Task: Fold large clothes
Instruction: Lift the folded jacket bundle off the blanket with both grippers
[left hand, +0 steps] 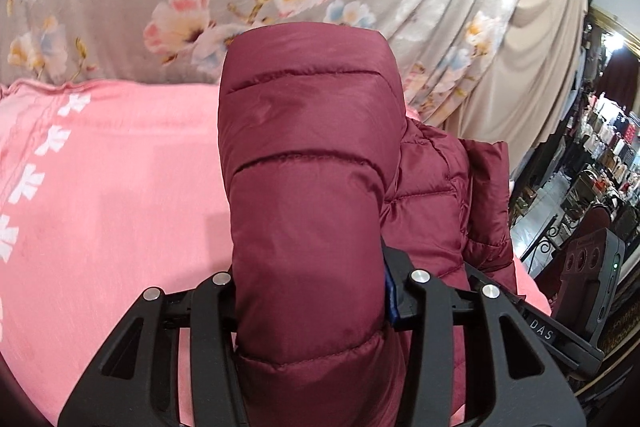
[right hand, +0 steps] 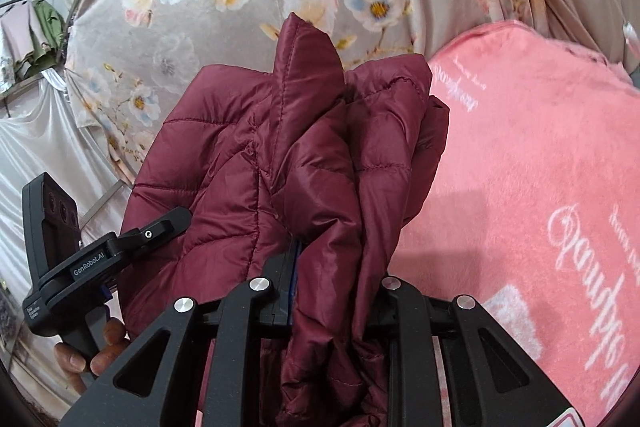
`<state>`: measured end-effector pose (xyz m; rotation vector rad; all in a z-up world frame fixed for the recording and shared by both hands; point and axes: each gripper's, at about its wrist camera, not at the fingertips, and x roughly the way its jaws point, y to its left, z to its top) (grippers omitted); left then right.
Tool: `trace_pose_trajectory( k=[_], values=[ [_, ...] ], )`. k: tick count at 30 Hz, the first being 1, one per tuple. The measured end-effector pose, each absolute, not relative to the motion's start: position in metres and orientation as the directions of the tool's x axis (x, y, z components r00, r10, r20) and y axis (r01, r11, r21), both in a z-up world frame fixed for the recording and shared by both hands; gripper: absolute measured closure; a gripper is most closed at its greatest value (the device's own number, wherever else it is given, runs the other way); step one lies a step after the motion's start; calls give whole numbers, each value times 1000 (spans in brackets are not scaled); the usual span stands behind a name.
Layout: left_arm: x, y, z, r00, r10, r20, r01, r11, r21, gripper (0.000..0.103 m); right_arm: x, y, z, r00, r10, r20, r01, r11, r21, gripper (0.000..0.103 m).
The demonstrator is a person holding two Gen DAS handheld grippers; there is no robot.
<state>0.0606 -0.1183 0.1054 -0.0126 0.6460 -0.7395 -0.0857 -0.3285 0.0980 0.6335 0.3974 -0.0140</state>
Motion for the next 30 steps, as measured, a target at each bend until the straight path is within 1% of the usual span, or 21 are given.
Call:
trace_pose_trajectory(
  k=[3, 11, 18, 22, 25, 27, 28, 30],
  values=[
    [48, -115, 126, 574, -653, -494, 647, 732, -214, 60, -99, -324, 123, 949, 79, -306, 108, 830, 547, 82],
    [11, -99, 189, 616, -724, -310, 723, 676, -143, 60, -123, -310, 184, 988, 49, -145, 27, 876, 482, 82],
    [-8, -69, 231, 636, -753, -166, 751, 654, -87, 60, -132, -283, 234, 997, 77, -14, -65, 912, 405, 82],
    [-15, -45, 254, 655, -752, -77, 751, 659, -52, 60, -127, -261, 262, 991, 117, 61, -131, 926, 354, 82],
    [-22, -22, 271, 670, -743, 1, 742, 669, -29, 60, -118, -243, 277, 983, 154, 102, -178, 931, 317, 82],
    [-25, -10, 278, 677, -735, 39, 735, 677, -21, 59, -111, -229, 286, 977, 177, 120, -205, 933, 295, 82],
    [-24, 0, 282, 683, -728, 65, 730, 684, -16, 59, -105, -222, 289, 974, 190, 121, -217, 933, 286, 82],
    [-21, 14, 285, 690, -718, 91, 722, 692, -14, 58, -94, -211, 292, 971, 209, 117, -235, 931, 281, 82]
  ],
)
